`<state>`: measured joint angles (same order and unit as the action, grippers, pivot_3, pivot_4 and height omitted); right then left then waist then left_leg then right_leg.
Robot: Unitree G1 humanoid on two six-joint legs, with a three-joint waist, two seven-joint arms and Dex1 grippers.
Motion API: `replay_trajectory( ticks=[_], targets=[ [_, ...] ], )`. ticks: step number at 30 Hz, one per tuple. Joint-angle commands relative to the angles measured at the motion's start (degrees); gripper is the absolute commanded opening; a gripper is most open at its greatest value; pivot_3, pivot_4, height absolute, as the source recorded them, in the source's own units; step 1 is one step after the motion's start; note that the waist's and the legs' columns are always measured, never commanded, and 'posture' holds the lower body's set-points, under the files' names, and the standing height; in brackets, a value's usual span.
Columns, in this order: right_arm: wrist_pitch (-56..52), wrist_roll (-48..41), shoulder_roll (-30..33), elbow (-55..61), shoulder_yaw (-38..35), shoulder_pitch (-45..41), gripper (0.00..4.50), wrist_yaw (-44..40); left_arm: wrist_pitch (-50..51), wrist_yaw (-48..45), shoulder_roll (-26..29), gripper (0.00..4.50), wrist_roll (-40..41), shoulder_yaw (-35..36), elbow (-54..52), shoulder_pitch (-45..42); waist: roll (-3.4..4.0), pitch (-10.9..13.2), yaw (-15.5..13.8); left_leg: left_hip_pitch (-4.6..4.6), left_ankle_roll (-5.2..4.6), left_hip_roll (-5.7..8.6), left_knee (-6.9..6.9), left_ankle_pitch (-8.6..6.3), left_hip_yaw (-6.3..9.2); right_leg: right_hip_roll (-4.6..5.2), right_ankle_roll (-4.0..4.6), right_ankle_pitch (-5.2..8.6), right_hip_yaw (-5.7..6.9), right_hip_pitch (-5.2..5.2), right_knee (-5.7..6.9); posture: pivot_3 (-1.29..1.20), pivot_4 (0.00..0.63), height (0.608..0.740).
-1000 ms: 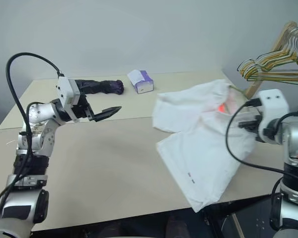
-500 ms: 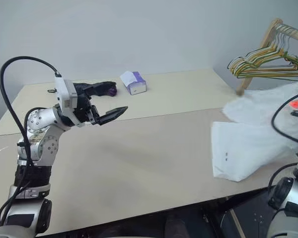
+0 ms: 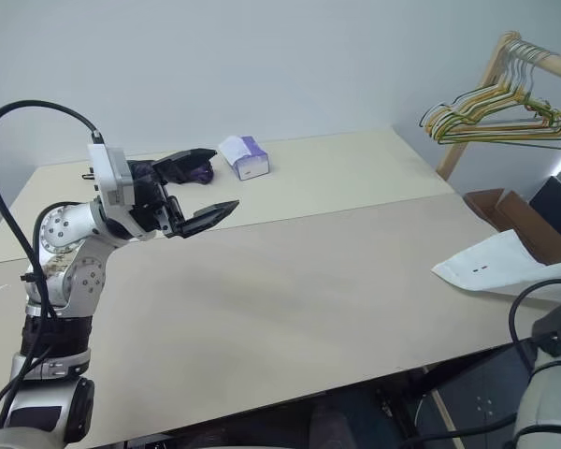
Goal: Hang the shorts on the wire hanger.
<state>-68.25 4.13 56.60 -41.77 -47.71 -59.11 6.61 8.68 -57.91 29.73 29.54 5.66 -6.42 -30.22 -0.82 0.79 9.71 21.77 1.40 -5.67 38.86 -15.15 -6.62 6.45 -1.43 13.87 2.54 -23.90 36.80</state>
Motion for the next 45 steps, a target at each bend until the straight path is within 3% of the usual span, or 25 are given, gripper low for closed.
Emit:
replay_trajectory(
  ticks=[1, 12, 18, 25, 26, 32, 39, 45],
  targets=[
    [7.0, -3.2, 3.2, -6.6, -0.7, -2.9, 0.0, 2.5, -0.7, -0.6, -0.2, 4.46, 2.7, 1.4, -2.9, 0.6, 0.01, 0.0, 0.5, -0.03, 0.0, 0.01, -0.01, 0.0, -0.01, 0.0, -0.01, 0.0, -0.05, 0.01, 0.0, -0.15, 0.0, 0.74],
    [11.2, -8.2, 4.7, -13.6, 3.4, -1.8, 0.0, 5.8, 1.6, -4.2, 1.2, 4.46, 9.5, 3.3, -5.8, 2.3, -0.04, 0.1, 0.7, -0.71, -0.15, 0.14, -0.11, -0.11, 0.06, -0.04, -0.31, 0.09, -0.28, 0.9, -0.38, -0.13, 0.0, 0.74],
    [9.3, -7.5, 2.9, -7.4, 9.0, 0.9, 1.88, 6.8, 0.7, -4.1, 1.1, 4.5, 8.8, 3.0, -5.0, 1.7, -0.02, 0.0, 0.5, -0.59, -0.26, 0.26, -0.11, -0.17, 0.09, -0.07, -0.39, -0.07, -0.42, 0.92, -0.7, -0.14, 0.0, 0.74],
    [9.7, -1.7, -5.7, 15.1, 12.6, 10.8, 4.31, 17.1, -0.3, -4.6, 0.7, 4.5, 8.2, 2.5, -3.6, 1.1, 0.05, 0.0, 0.6, -0.61, -0.25, 0.26, -0.09, -0.16, 0.1, -0.08, -0.43, -0.07, -0.44, 0.92, -0.63, -0.15, 0.0, 0.74],
    [9.6, -1.0, -7.3, 18.6, 12.3, 11.6, 4.48, 18.7, -0.3, -4.7, 0.6, 4.5, 8.2, 2.5, -3.4, 1.0, 0.07, 0.0, 0.6, -0.61, -0.25, 0.26, -0.08, -0.16, 0.1, -0.08, -0.45, -0.07, -0.45, 0.91, -0.62, -0.15, 0.0, 0.74],
    [11.5, 4.6, -13.9, 34.9, 17.9, 16.2, 4.48, 22.9, -0.6, -5.4, 0.5, 4.5, 9.1, 3.0, -2.9, 0.4, 0.17, 0.0, 0.5, -0.59, -0.24, 0.27, -0.09, -0.15, 0.12, -0.09, -0.46, -0.07, -0.45, 0.89, -0.62, -0.15, 0.0, 0.74],
    [16.5, 12.2, -12.4, 40.6, 30.2, 18.7, 4.48, 19.8, -0.7, -4.9, 0.8, 4.5, 8.8, 3.3, -3.0, 0.5, 0.18, 0.0, 0.4, -0.58, -0.26, 0.29, -0.09, -0.16, 0.13, -0.09, -0.48, -0.08, -0.46, 0.89, -0.64, -0.11, 0.0, 0.74],
    [18.6, 18.6, -10.0, 41.5, 38.3, 15.0, 4.48, 17.0, 1.2, -2.1, 3.1, 4.5, 6.6, 3.5, -4.1, 3.5, 0.17, 0.0, 0.1, -0.55, -0.27, 0.3, -0.11, -0.17, 0.13, -0.09, -0.47, -0.08, -0.46, 0.85, -0.66, -0.06, 0.0, 0.74]
  ],
)
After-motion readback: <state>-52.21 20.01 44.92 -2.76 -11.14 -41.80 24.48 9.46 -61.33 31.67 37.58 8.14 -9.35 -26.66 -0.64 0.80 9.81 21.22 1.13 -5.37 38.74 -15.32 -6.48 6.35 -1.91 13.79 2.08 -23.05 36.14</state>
